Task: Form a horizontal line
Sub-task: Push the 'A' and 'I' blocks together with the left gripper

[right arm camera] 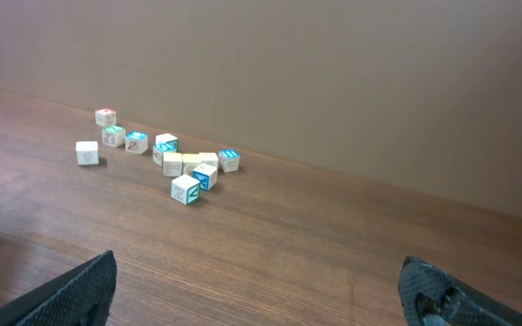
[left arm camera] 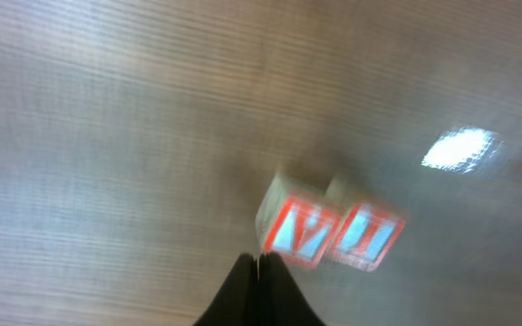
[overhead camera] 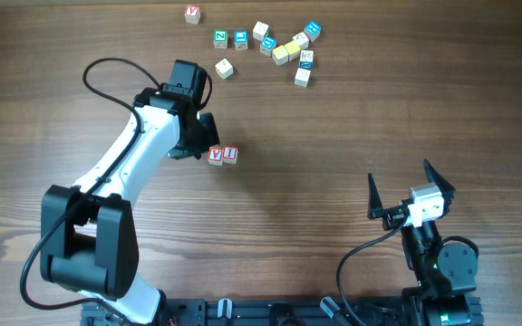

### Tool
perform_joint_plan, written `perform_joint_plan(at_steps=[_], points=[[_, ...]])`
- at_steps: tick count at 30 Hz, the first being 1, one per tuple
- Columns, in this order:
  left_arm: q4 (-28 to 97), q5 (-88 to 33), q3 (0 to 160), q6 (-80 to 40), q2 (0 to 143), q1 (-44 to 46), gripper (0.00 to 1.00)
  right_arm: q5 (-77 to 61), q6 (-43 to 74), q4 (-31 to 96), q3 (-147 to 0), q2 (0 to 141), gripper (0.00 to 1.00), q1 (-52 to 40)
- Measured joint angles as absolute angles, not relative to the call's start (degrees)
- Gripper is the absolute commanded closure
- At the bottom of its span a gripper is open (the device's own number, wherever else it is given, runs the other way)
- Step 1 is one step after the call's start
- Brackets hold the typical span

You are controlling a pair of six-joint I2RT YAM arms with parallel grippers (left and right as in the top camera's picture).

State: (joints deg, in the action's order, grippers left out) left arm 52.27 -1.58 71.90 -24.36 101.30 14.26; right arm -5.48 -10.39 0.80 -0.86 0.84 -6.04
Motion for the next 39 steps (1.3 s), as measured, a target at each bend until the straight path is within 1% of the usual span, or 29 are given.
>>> perform_joint_plan(at_steps=[2,4,7,11,19,39], points=[[57.1,-2.2,71.7,-24.4,101.3,14.5,0.96,-5.5,-10.4,0.8,-0.9,0.8,0.00,-6.0],[57.9,-2.6,70.8,-24.4,101.3,15.1,0.96,-5.5,-10.4,0.8,-0.9,0.8,0.00,-6.0],[55.8,-3.0,66.9,-24.4,101.3,16.2,0.96,-5.5,-10.4,0.8,-0.9,0.8,0.00,-6.0],[48.6,-3.0,62.1,-24.4,101.3,16.9,0.96,-5.5,-10.4,0.8,-0.9,0.8,0.00,-6.0],[42.0,-3.0,61.0,-24.4,101.3,16.9,0.96,-5.5,-10.4,0.8,-0.9,0.8,0.00,-6.0],[39.6,-2.9,59.3,-24.4,101.3,19.2,0.96,-5.5,-10.4,0.8,-0.9,0.8,0.00,-6.0]])
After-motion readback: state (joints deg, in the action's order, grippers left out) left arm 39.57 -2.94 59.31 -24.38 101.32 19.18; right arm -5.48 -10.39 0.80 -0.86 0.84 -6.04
